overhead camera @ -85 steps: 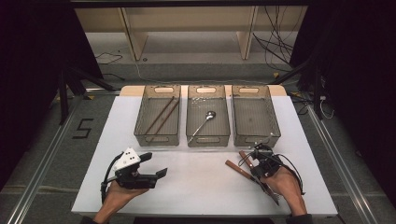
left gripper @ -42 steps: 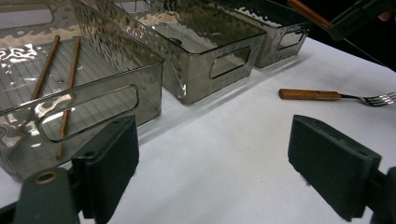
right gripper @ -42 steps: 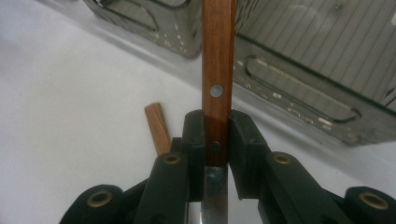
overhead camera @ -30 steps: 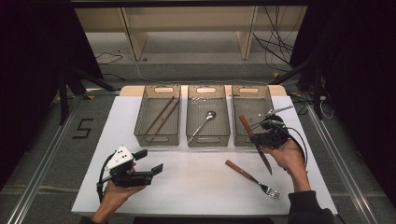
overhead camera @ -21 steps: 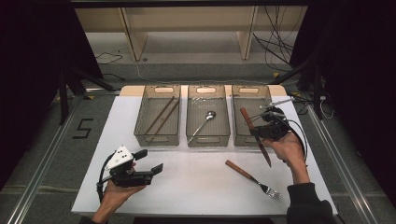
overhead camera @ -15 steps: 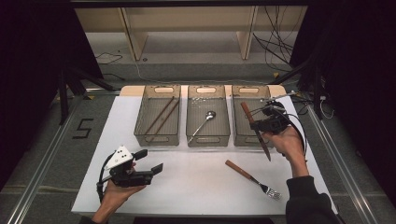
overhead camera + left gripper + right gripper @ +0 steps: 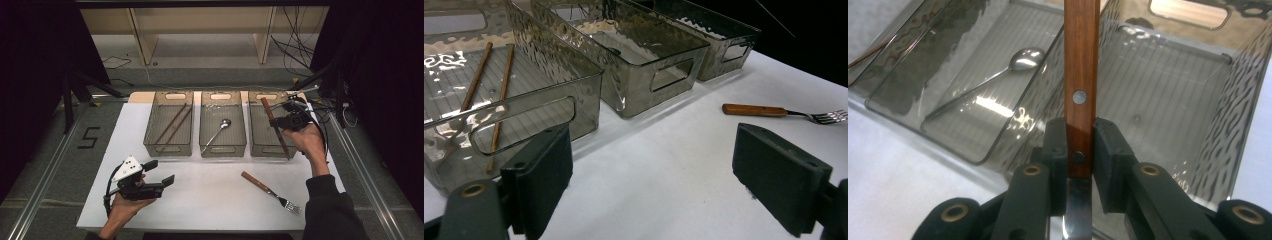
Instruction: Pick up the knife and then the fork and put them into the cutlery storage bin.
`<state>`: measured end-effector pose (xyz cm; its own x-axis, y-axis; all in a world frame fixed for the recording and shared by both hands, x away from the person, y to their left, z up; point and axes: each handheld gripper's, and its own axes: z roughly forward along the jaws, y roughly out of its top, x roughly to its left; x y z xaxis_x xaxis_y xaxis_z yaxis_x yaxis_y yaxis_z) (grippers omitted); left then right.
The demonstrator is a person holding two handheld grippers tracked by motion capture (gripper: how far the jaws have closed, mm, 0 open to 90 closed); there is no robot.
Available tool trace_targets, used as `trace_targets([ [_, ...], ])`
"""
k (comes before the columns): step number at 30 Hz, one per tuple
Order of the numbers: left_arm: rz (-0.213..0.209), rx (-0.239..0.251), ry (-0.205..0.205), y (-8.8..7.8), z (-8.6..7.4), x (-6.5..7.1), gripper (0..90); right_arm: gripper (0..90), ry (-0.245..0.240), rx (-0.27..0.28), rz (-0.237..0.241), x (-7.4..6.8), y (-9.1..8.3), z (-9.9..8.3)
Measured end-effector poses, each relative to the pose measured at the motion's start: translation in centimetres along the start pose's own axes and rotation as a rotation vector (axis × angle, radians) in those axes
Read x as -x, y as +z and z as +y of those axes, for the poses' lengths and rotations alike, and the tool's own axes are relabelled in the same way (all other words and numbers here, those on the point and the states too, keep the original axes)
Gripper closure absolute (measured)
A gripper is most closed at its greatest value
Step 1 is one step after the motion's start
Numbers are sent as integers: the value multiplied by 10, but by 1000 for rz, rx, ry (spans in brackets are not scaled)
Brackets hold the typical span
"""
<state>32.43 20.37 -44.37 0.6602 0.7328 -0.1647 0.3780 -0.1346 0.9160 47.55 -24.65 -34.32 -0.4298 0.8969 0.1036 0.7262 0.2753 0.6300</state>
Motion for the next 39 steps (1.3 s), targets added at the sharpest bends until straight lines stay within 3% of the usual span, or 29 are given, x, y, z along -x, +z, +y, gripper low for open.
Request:
trace_targets([
  [20, -1, -2, 1, 0, 0, 0, 158, 780, -9, 41, -34, 6, 7, 29],
  [39, -6, 0, 6, -1, 0, 0, 158, 779, -3, 72, -90, 17, 20, 33],
])
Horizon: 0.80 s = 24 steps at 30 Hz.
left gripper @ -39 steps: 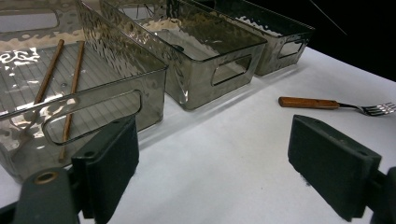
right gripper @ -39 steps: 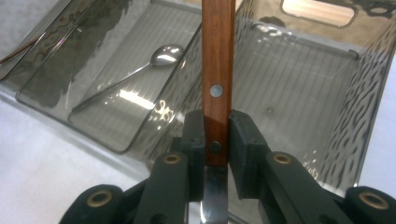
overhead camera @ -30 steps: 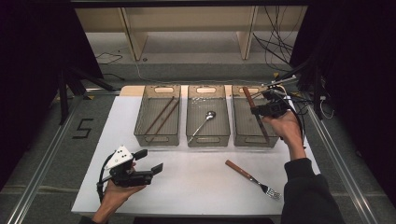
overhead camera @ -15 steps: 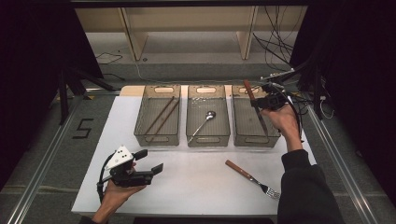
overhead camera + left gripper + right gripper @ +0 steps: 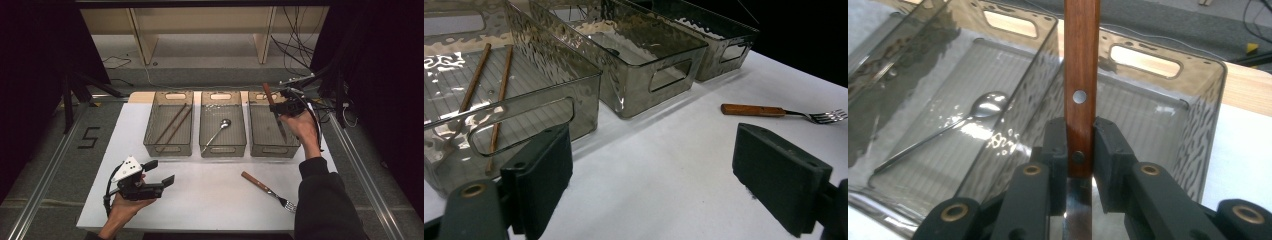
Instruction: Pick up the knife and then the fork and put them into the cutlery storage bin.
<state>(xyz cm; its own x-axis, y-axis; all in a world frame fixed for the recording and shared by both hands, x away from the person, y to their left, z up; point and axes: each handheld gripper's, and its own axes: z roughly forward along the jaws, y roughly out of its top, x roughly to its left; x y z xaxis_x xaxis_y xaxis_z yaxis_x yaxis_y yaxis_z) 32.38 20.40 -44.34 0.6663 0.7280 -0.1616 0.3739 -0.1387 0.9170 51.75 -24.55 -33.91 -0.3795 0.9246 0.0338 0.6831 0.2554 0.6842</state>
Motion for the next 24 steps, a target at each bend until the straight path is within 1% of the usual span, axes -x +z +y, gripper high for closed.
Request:
trace_targets([
  [3, -2, 2, -1, 0, 0, 0, 158, 779, -2, 0, -13, 1, 3, 0],
  [4, -1, 2, -2, 0, 0, 0, 158, 779, -8, 15, -24, 2, 4, -1],
  [6, -1, 2, -3, 0, 0, 0, 158, 779, -3, 17, -25, 2, 4, -2],
  [9, -2, 2, -5, 0, 0, 1, 158, 779, -9, 14, -37, 3, 7, -3],
  [16, -4, 2, -2, 0, 0, 0, 158, 779, 4, 10, -52, 8, 15, -7],
  [18, -4, 0, -3, 0, 0, 1, 158, 779, 14, 11, -55, 10, 16, -8],
  [24, -3, 1, -5, 0, 0, 1, 158, 779, 18, 10, -62, 14, 18, -11],
])
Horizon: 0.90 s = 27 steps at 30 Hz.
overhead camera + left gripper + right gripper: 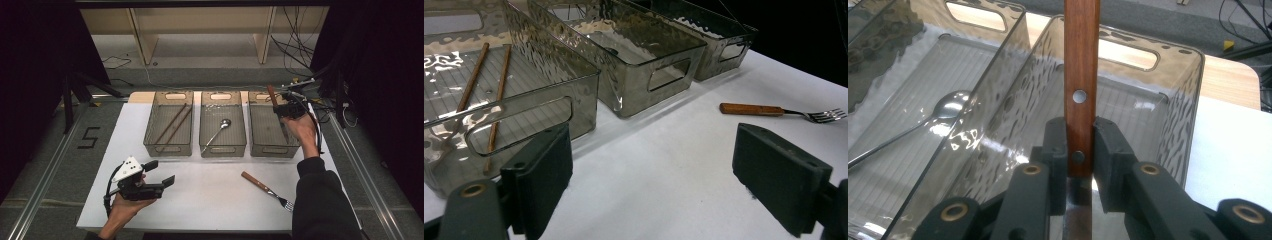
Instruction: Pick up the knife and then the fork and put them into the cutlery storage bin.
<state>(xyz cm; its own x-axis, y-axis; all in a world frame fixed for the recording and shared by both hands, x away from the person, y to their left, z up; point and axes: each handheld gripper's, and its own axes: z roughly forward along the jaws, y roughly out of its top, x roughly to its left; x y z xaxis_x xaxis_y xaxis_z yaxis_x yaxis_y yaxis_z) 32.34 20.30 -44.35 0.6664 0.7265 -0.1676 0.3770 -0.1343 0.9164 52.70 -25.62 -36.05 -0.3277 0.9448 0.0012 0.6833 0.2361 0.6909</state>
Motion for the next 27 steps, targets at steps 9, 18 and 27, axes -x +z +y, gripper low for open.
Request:
trace_targets([
  [9, -1, 1, 0, 0, 0, 0, 158, 778, -7, -12, -10, 0, 6, -5],
  [18, 0, 0, -1, 0, 0, 0, 158, 777, -14, -27, -16, 1, 14, -13],
  [27, -3, -3, 3, 0, 0, 0, 158, 774, -36, -40, -21, -2, 19, -14],
])
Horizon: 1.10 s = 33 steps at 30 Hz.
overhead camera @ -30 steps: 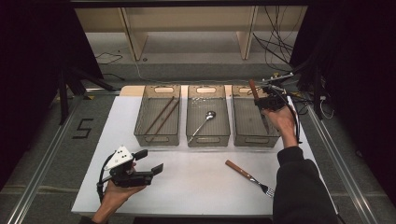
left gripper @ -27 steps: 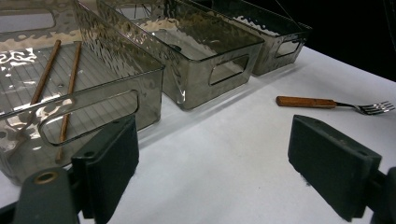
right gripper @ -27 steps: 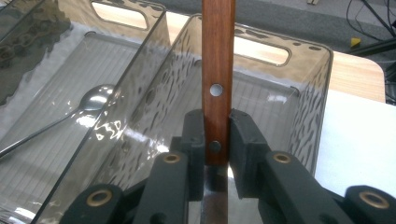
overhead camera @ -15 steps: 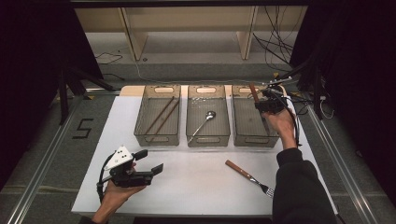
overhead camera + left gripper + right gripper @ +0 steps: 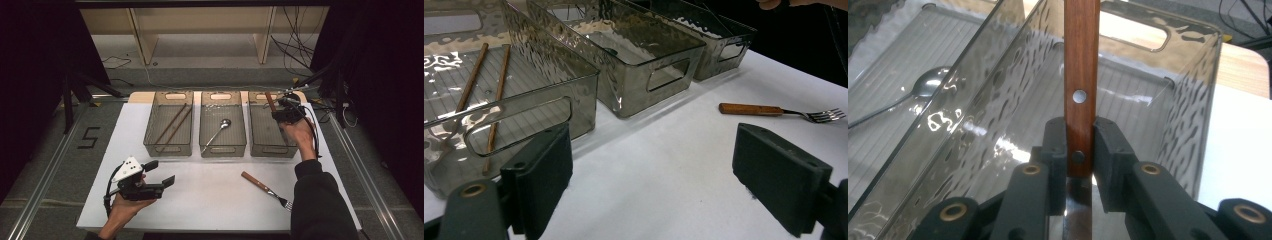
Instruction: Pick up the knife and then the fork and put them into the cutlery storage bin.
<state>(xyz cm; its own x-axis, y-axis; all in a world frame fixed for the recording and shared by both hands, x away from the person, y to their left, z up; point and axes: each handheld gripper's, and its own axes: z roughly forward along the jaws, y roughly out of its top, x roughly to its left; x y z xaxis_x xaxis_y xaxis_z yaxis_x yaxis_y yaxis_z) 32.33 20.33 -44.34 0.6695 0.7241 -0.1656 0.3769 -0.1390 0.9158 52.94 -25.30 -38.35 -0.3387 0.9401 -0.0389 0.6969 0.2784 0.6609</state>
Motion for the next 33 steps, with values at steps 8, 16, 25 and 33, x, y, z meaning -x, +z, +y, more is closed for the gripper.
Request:
trace_targets([
  [8, -1, -1, -2, 0, 0, 0, 158, 632, 18, -31, 33, -1, 6, -3],
  [16, -2, -2, -3, 0, 0, 0, 158, 547, 25, -7, 68, -2, -2, -2],
  [25, -2, -1, -3, 0, 0, 0, 158, 476, 5, 20, 102, -9, -12, -1],
  [33, -2, 4, -9, 0, 0, 0, 157, 347, 4, 44, 151, -16, -23, -2],
])
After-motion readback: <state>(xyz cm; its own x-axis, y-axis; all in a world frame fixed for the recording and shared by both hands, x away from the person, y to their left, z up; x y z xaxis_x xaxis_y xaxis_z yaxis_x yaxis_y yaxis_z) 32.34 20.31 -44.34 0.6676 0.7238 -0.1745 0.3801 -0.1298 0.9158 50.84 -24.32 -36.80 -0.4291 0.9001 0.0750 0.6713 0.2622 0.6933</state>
